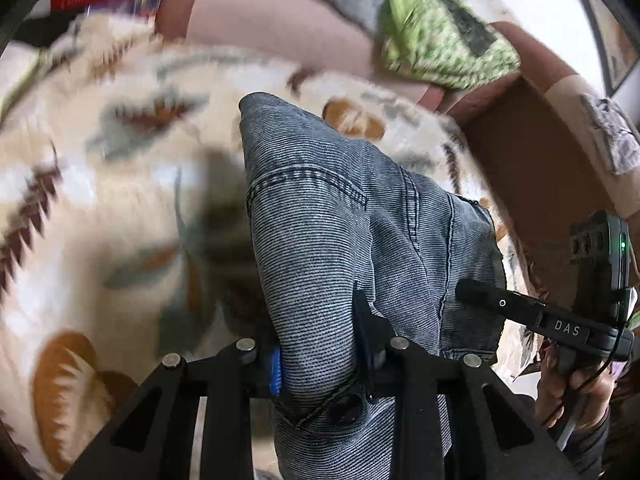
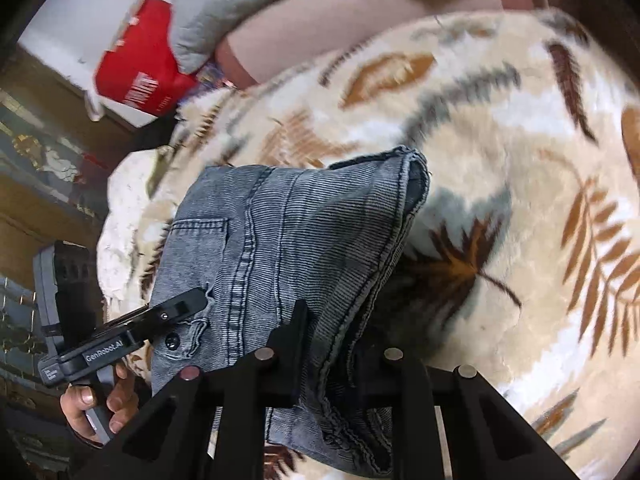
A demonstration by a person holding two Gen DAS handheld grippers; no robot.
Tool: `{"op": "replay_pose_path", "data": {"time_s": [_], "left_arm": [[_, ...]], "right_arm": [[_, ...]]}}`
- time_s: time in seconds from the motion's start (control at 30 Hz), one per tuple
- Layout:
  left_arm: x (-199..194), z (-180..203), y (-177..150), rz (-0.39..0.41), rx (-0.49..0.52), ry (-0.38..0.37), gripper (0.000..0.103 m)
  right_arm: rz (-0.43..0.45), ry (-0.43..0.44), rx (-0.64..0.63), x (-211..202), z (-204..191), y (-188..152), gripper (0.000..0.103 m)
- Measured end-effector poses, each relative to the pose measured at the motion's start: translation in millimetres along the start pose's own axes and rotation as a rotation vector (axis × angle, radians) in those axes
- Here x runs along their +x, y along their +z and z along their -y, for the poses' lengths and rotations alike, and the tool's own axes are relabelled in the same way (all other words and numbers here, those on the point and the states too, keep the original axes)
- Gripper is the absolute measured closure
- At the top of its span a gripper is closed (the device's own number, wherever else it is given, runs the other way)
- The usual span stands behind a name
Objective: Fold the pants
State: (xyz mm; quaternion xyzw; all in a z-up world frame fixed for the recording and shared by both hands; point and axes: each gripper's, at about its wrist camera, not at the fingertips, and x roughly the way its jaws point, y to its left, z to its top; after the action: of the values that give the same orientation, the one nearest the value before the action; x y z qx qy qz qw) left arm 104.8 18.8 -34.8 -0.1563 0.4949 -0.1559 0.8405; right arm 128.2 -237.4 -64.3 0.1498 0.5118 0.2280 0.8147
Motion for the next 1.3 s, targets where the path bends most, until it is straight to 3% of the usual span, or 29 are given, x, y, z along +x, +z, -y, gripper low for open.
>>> {"op": "replay_pose_path", "data": {"time_s": [0.2, 0.47, 0.57, 0.63, 0.7, 0.73, 0.8, 1.07, 1.23, 1.3], "left_arm": [[-26.0, -10.1, 39.0, 0.071, 0.009, 0.025, 0.072], [30.6, -45.6, 54.0, 0.010, -0.056, 0.078, 0.070], [64.2, -61.7, 46.6, -0.052, -0.077, 0.135, 0.065], [67.3, -66.0, 39.5, -0.021, -0.074, 0.173, 0.056], [61.7, -63.5, 37.9, -0.003, -0.064, 0.196, 0.045], [57.3, -59.8, 37.8, 0.007, -0.043, 0.225, 0.043], [48.8, -54.4, 38.0, 0.026, -0.021, 0.245, 0.043], [19.7, -28.6, 22.9, 0.099, 0.050, 0.323, 0.039], [41.8, -27.8, 7.2, 0.045, 0.077, 0.379, 0.036], [46.8, -29.3, 3.7, 0.047, 0.081, 0.410, 0.034]], "right_arm": [[0.061, 0.037, -0.058, -16.8, -30.2, 43.3, 0.082], [0.020, -0.008, -0.060, 41.4, -30.0, 77.3, 0.082], [-0.032, -0.060, -0.038, 80.5, -10.7, 71.9, 0.082], [-0.042, -0.116, -0.050, 96.9, -2.2, 64.6, 0.075], [-0.019, -0.106, -0.047, 94.4, 0.3, 61.3, 0.073], [-0.014, -0.103, -0.050, 90.1, -0.5, 61.3, 0.068], [-0.008, -0.118, -0.066, 82.5, -3.4, 59.2, 0.055], [0.107, -0.221, -0.192, 47.8, -38.0, 23.7, 0.048], [-0.012, -0.319, -0.222, 88.3, -28.8, 1.4, 0.045], [0.005, -0.321, -0.223, 89.0, -28.1, 0.1, 0.045]]}}
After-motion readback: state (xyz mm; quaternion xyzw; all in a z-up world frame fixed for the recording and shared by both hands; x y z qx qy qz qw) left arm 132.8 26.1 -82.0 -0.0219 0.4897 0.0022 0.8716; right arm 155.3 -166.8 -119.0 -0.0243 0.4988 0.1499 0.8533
